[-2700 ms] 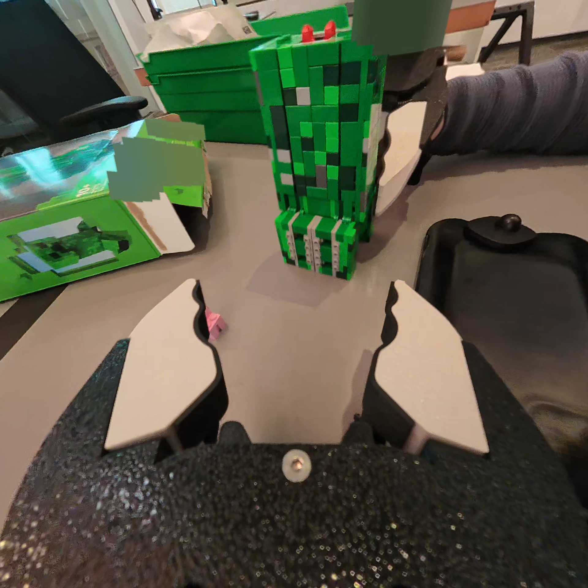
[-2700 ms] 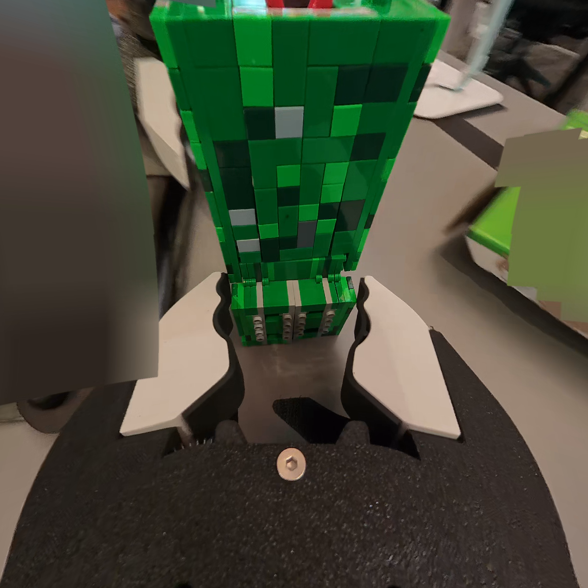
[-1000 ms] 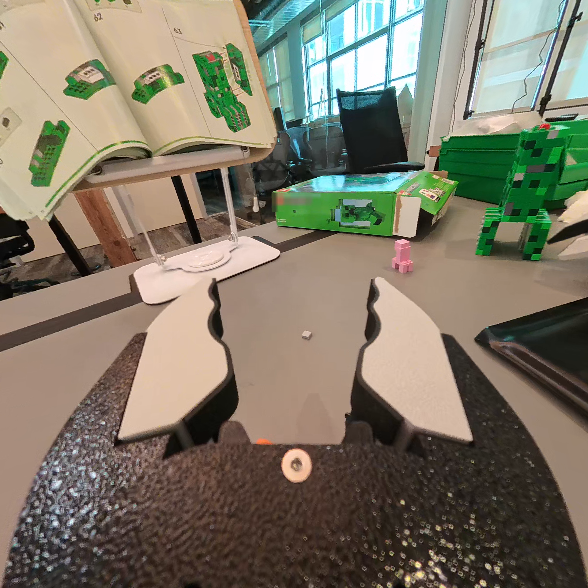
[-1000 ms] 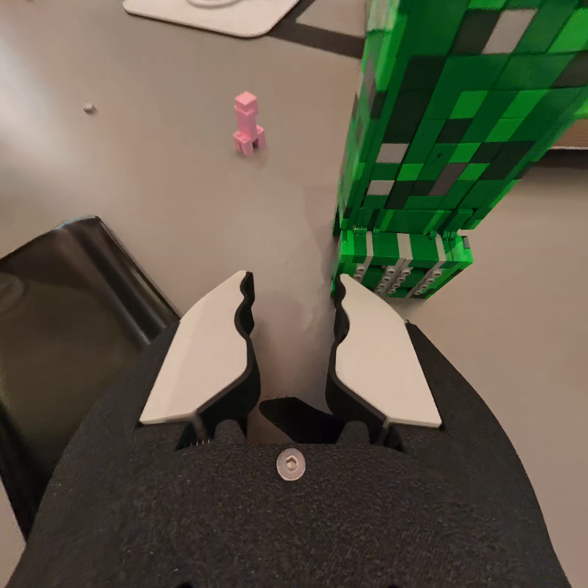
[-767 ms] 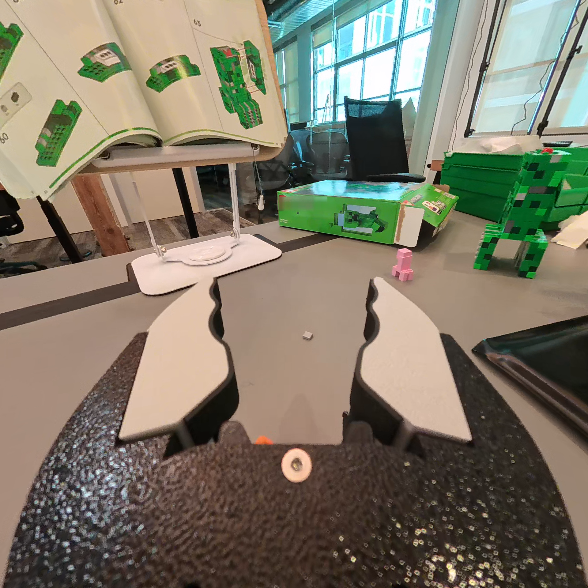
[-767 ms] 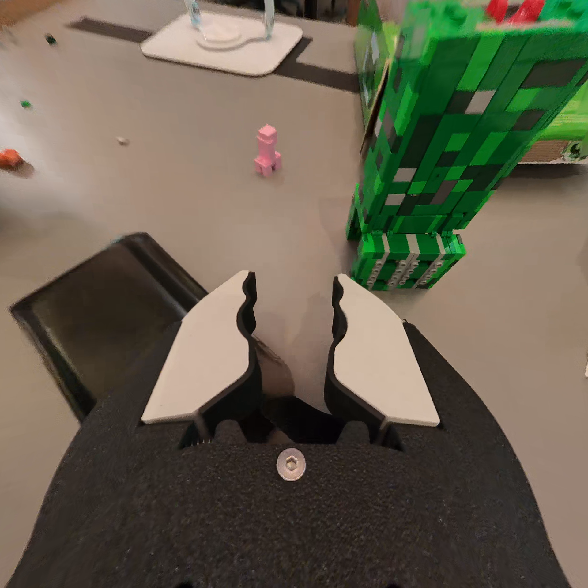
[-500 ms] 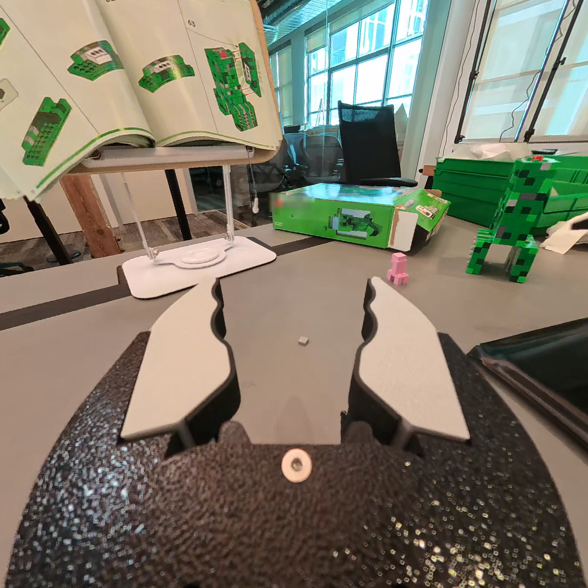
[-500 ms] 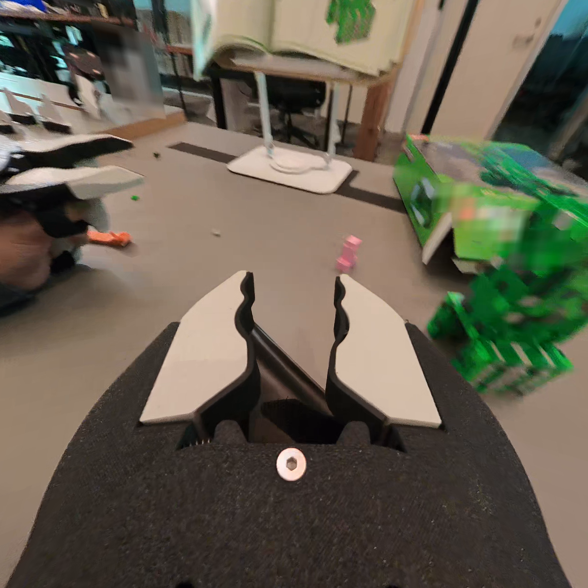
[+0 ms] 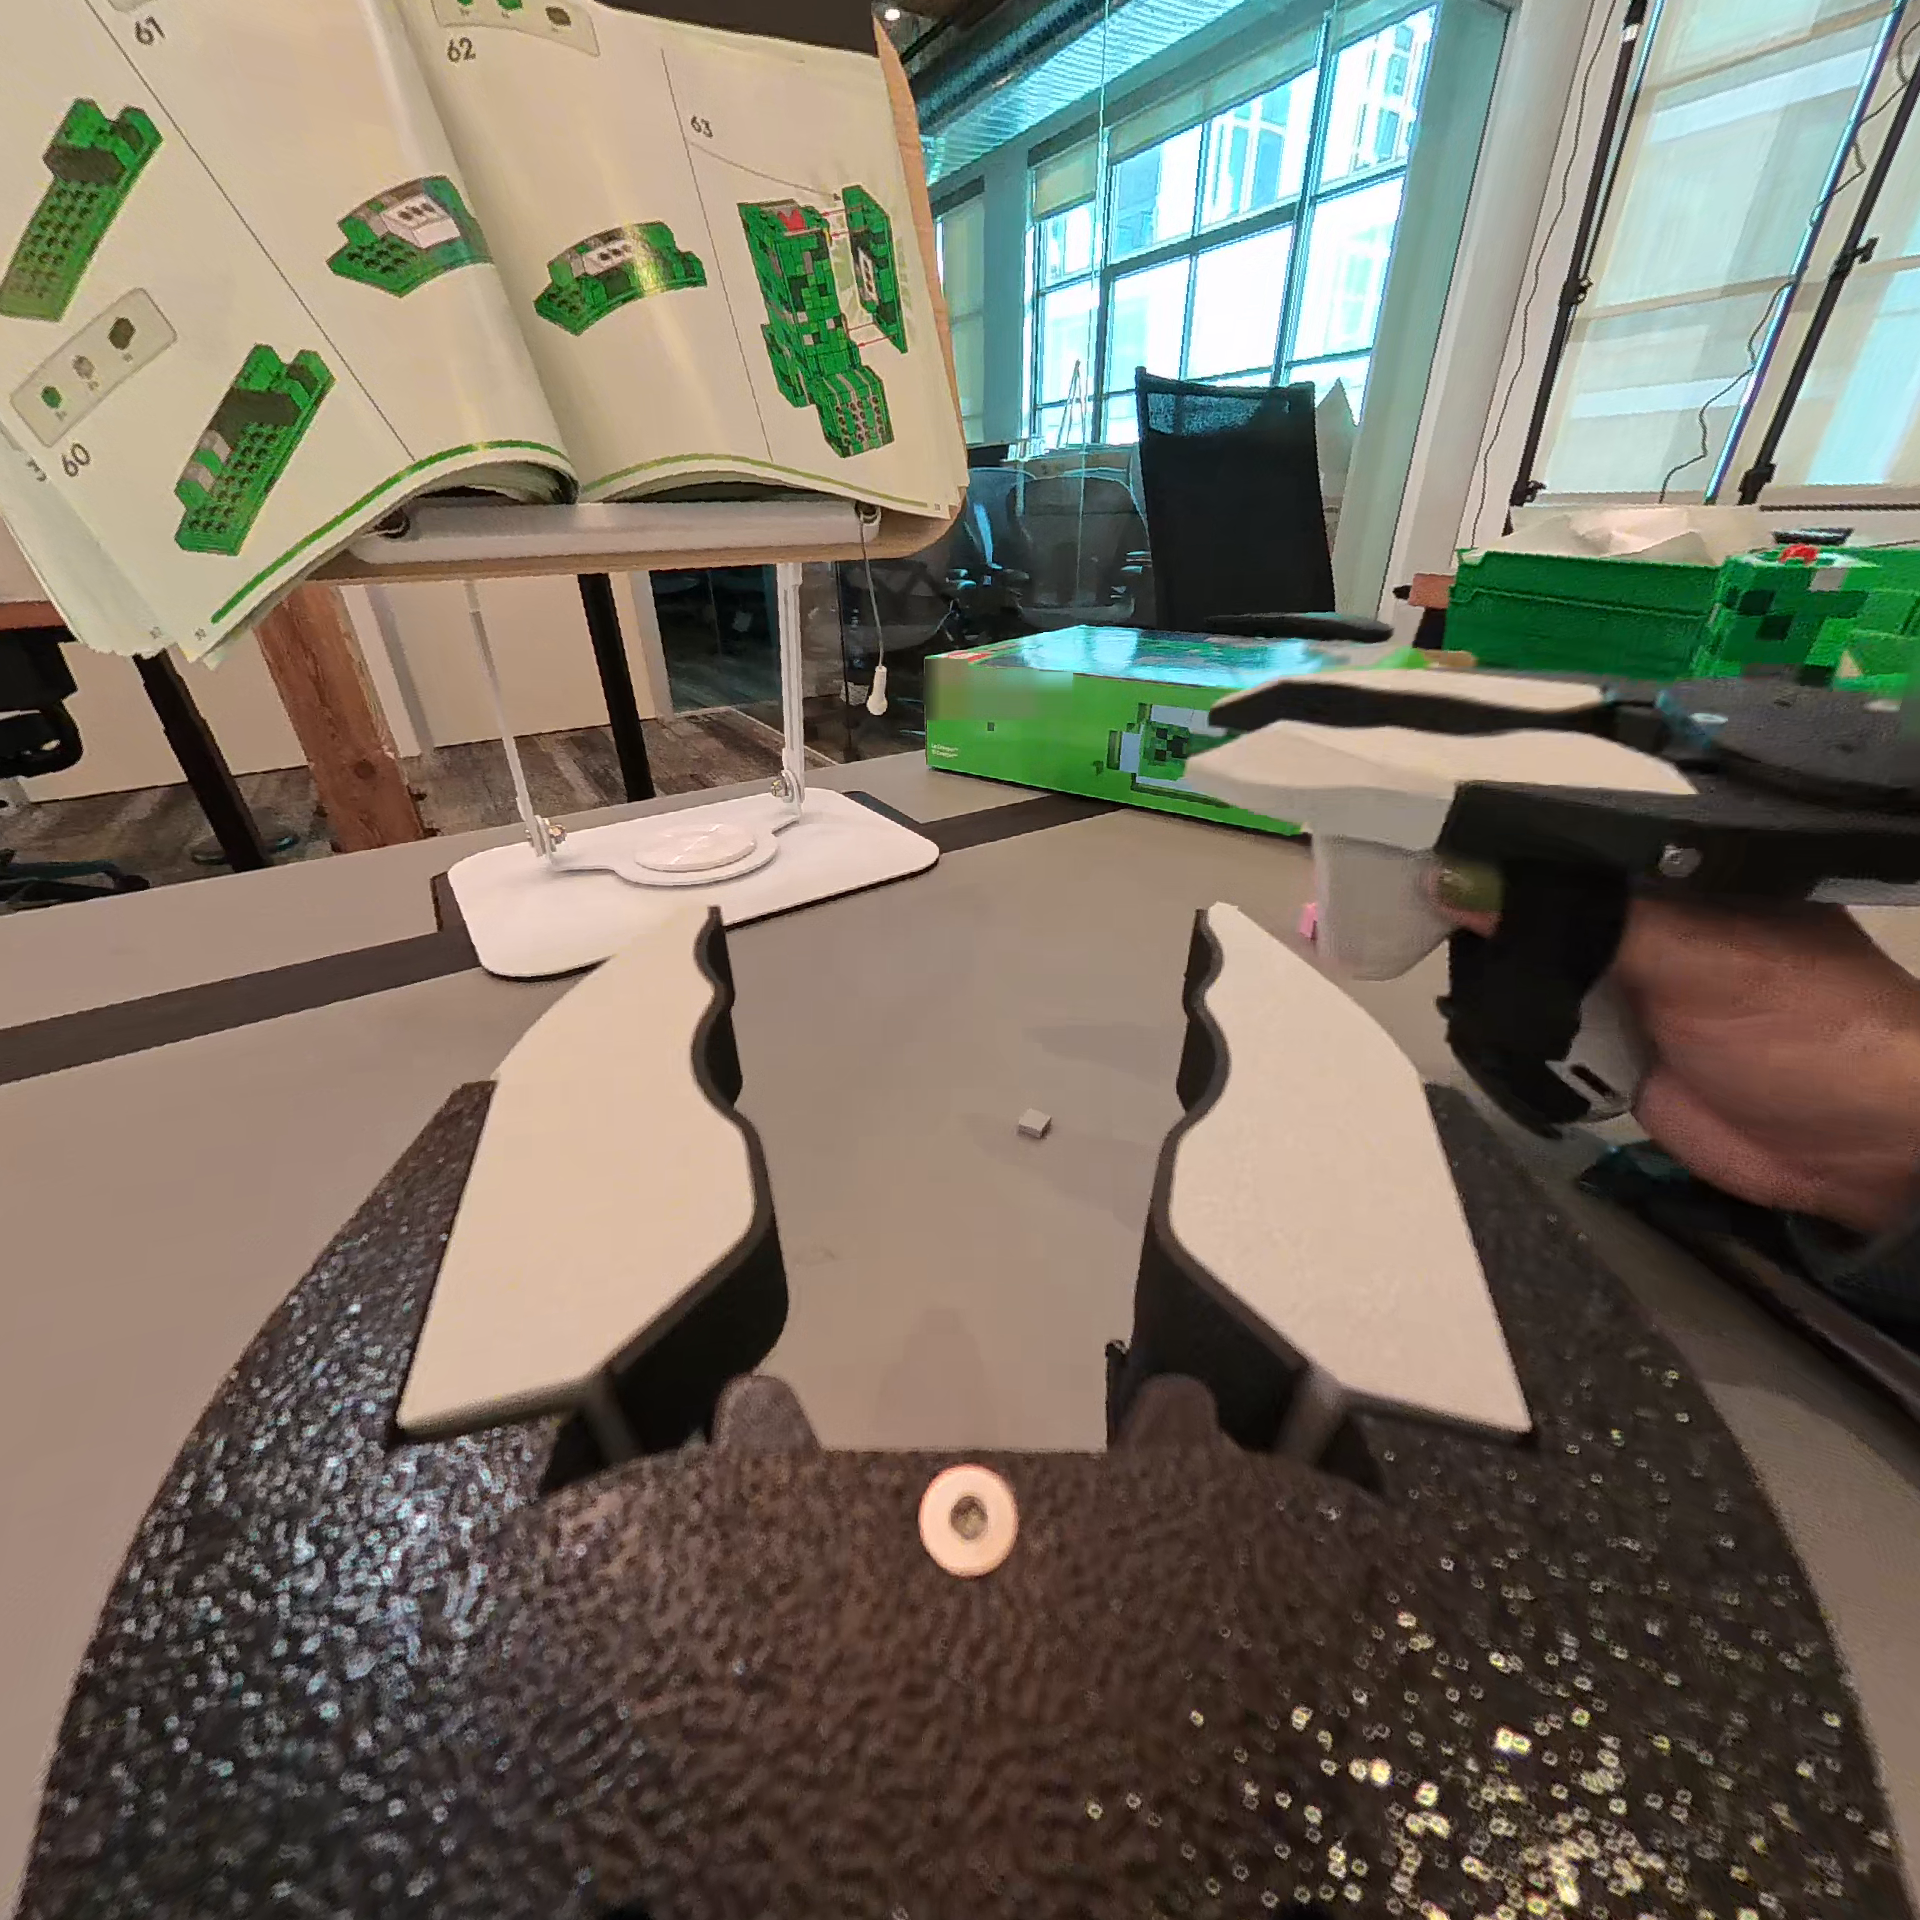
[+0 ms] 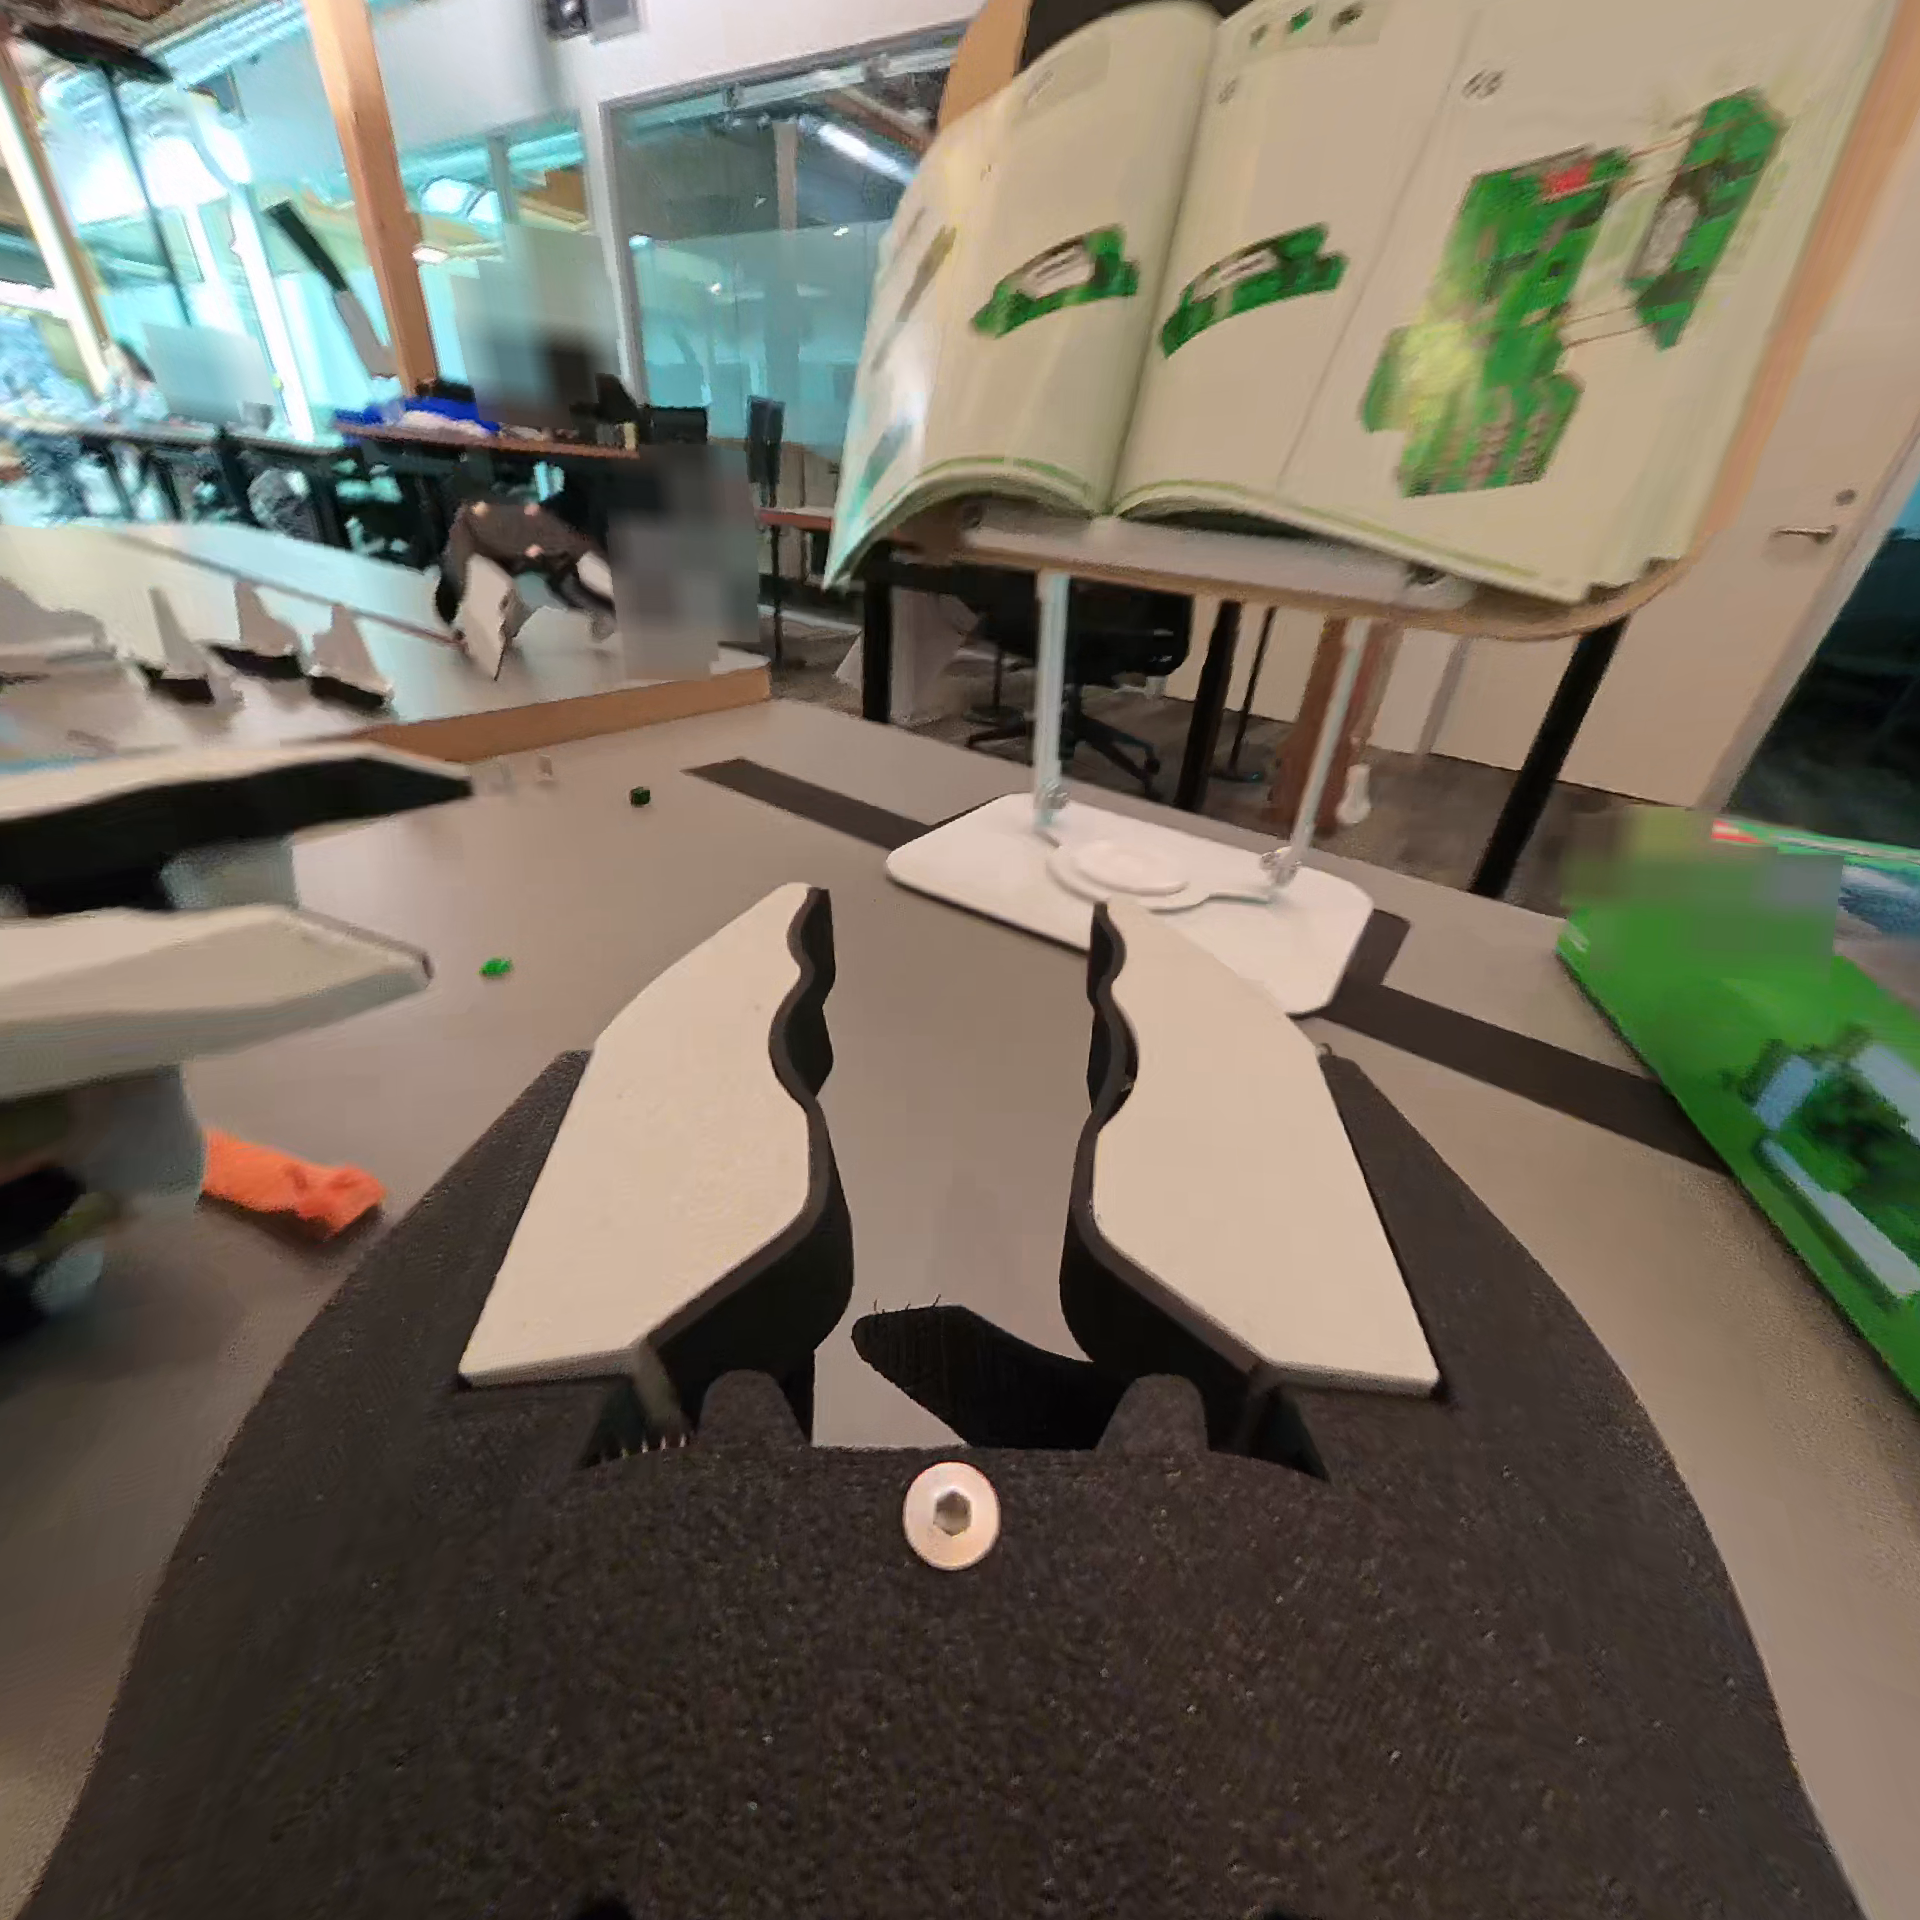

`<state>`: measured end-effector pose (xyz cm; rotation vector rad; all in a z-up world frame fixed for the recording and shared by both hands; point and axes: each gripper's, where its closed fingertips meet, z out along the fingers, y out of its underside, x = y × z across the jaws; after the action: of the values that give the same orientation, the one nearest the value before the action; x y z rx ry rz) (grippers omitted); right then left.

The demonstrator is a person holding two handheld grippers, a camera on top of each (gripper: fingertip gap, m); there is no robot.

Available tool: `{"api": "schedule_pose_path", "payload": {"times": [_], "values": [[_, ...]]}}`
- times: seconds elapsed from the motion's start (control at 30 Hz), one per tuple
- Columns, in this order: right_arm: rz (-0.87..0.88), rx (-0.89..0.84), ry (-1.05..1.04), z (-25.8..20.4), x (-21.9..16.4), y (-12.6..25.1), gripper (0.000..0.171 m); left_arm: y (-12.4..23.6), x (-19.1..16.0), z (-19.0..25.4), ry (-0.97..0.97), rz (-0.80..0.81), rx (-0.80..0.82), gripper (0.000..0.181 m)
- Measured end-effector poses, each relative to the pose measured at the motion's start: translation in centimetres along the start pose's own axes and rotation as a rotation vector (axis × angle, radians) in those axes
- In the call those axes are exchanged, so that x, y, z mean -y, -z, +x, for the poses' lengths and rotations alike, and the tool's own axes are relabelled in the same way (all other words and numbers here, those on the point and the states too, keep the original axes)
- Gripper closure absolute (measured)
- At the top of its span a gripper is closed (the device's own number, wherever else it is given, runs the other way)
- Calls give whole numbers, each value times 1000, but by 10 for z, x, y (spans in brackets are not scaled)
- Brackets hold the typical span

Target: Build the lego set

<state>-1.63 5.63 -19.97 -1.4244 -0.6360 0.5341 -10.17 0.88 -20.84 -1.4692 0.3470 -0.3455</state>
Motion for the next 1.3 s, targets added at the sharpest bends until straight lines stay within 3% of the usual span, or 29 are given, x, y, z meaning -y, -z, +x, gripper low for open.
{"api": "schedule_pose_path", "payload": {"times": [0.2, 0.93, 1.3], "values": [[29, 96, 61, -20, 2, 4, 133, -2, -1, 5, -12, -3, -26, 101], [77, 62, 201, -30, 15, 9, 138, 2, 5, -18, 15, 47, 97, 105], [86, 47, 73, -16, 17, 9, 138, -10, 9, -36, 87, 102, 216, 109]]}}
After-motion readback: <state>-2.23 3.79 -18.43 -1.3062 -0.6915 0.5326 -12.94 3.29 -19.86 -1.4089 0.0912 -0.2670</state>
